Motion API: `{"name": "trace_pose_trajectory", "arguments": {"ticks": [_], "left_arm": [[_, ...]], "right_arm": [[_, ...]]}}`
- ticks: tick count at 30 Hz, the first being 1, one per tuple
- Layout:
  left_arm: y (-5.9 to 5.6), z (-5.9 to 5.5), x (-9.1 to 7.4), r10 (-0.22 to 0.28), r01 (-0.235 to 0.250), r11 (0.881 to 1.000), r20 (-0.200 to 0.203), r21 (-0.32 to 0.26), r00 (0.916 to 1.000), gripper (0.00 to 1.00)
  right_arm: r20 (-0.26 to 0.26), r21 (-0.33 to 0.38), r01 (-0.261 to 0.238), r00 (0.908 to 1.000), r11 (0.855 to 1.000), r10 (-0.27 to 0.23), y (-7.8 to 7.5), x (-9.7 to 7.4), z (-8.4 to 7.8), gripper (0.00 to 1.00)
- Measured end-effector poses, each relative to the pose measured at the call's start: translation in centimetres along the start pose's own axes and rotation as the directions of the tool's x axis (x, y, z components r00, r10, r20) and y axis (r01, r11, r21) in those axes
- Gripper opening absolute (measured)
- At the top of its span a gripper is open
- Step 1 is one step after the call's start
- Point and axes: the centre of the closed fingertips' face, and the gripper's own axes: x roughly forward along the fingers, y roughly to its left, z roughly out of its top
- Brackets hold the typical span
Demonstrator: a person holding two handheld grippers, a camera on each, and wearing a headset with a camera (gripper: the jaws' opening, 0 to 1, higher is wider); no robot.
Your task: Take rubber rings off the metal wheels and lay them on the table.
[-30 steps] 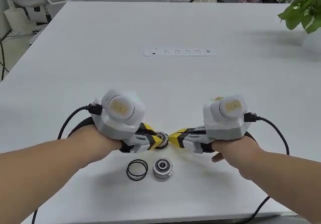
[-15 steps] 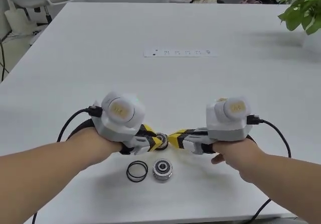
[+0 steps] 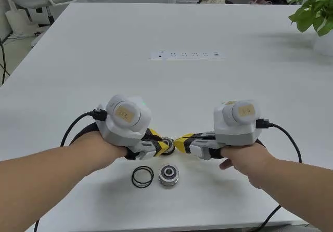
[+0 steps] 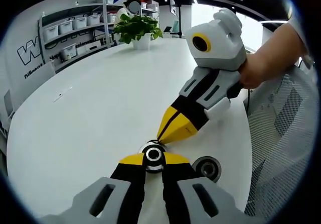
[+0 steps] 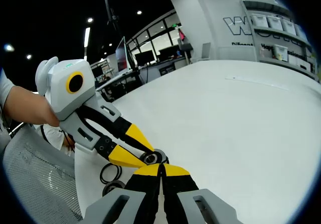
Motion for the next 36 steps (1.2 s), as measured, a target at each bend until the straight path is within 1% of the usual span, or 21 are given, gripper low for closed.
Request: {"name": "trace_pose_trajectory", "arguments": {"ticks": [16, 36], "left_arm": [[-0.1, 0.0, -0.1, 0.003, -0.003, 1.000, -0.001, 0.003, 1.0000, 0.07], [-0.2, 0.1, -0.1, 0.001, -0.001, 1.000, -0.004, 0.008, 1.0000, 0.07]], "right_arm": [[-0.006, -0.011, -0.008, 1.0000, 1.000, 0.008, 0.3, 0.0, 0.1, 0.00], [-0.009, -0.037, -0.029, 0.9996, 0.999, 0.029, 1.3, 0.1, 0.3, 0.00]]}}
